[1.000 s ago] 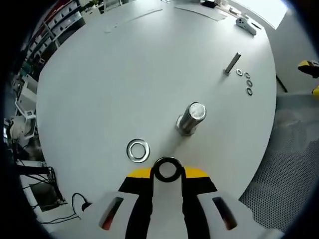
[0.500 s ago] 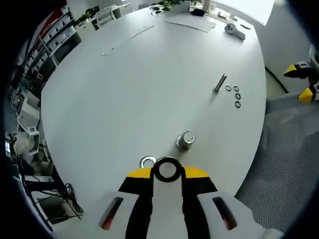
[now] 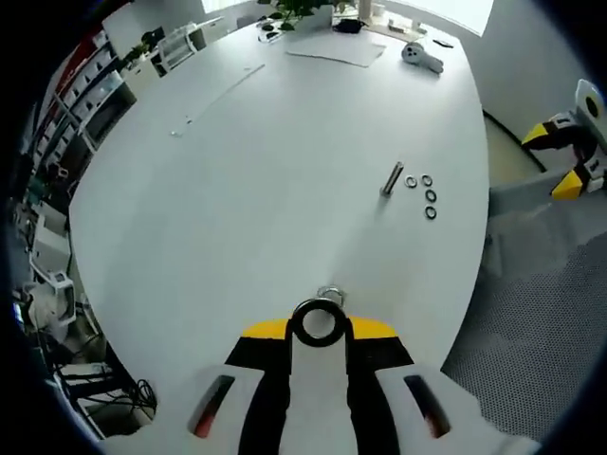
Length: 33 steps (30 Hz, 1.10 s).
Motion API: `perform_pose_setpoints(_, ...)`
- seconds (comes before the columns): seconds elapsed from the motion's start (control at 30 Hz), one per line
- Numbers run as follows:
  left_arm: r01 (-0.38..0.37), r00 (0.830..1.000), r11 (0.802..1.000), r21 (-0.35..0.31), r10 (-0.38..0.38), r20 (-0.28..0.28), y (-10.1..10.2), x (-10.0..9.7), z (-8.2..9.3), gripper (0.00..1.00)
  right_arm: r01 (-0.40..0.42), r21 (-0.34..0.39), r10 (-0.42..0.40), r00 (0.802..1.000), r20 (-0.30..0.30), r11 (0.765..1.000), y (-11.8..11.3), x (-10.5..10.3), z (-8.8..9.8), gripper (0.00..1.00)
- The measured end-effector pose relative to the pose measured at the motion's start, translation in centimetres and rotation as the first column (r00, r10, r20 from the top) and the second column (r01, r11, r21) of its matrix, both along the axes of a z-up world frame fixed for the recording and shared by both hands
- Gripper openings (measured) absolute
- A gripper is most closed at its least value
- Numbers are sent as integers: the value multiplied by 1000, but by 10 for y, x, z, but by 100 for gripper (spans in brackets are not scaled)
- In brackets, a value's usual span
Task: Place the washer onto the threaded stud by aligning its center hole with the stud, sliding it down to the base, and recovering from edge contact or off-axis alignment until the washer reaches the visible bottom stop.
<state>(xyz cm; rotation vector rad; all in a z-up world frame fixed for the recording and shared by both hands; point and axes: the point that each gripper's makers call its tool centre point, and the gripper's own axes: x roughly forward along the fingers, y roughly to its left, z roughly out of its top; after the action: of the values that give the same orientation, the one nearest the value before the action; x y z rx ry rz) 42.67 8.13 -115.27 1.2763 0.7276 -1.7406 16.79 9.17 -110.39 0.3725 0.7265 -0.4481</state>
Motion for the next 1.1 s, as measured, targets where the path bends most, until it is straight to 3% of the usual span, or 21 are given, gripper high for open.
perform_pose_setpoints(0.3,53,998,998,43,-54,21,-9,-6,-17,19,-1,-2,1,1000,3,1000,1,0,1,45)
perform_pose_setpoints(0.67,92,994,991,98,-97,53,-6,-9,-21,19,-1,-3,1,1000,9,1000,1,2,2,45)
perform_pose_setpoints(1.1,95,991,986,138,-107,85,-7,-4,-54,19,0,-2,0,1000,9,1000,2,2,3,45)
